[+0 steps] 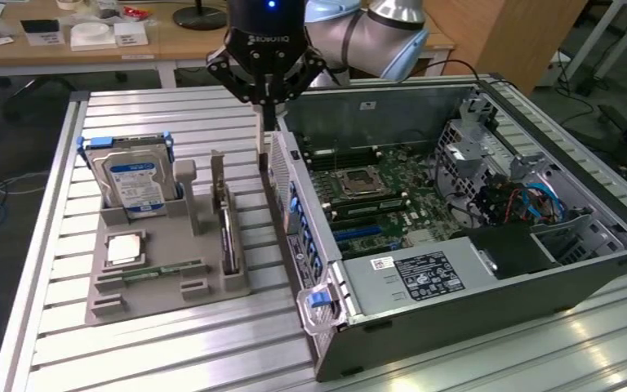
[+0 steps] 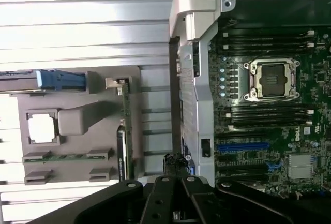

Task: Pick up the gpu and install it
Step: 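Reach for the gpu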

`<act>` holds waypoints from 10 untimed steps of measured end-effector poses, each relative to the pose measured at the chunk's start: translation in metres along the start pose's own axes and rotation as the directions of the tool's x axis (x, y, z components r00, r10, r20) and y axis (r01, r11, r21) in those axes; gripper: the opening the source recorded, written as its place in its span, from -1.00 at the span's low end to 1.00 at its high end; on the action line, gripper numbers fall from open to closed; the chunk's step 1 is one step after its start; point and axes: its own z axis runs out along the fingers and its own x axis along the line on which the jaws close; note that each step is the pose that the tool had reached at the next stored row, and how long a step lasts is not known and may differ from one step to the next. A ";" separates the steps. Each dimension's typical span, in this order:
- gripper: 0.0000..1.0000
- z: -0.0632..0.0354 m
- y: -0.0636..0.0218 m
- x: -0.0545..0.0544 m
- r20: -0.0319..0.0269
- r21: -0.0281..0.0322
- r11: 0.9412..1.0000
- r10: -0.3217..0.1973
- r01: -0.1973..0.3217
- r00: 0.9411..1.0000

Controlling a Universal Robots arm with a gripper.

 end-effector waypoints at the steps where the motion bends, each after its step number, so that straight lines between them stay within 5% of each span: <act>1: -0.79 0.0001 -0.0003 0.004 0.000 0.000 1.000 0.000 0.000 1.000; 10: -0.79 0.0002 -0.0026 0.035 0.001 0.000 1.000 0.000 0.000 1.000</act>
